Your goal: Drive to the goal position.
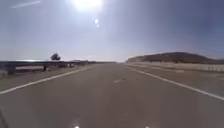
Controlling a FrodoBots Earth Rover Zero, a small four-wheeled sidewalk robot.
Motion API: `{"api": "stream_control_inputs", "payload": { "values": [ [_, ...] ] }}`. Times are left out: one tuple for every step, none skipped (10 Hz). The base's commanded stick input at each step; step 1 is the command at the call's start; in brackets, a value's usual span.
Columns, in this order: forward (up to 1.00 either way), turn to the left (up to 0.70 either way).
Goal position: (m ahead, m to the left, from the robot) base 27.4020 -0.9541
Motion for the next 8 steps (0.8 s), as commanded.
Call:
{"api": "stream_control_inputs", "payload": {
  "values": [
    [1.00, 0.00],
    [1.00, 0.04],
    [1.00, 0.17],
    [1.00, 0.27],
    [1.00, 0.27],
    [1.00, 0.00],
    [1.00, 0.00],
    [1.00, 0.00]
  ]
}}
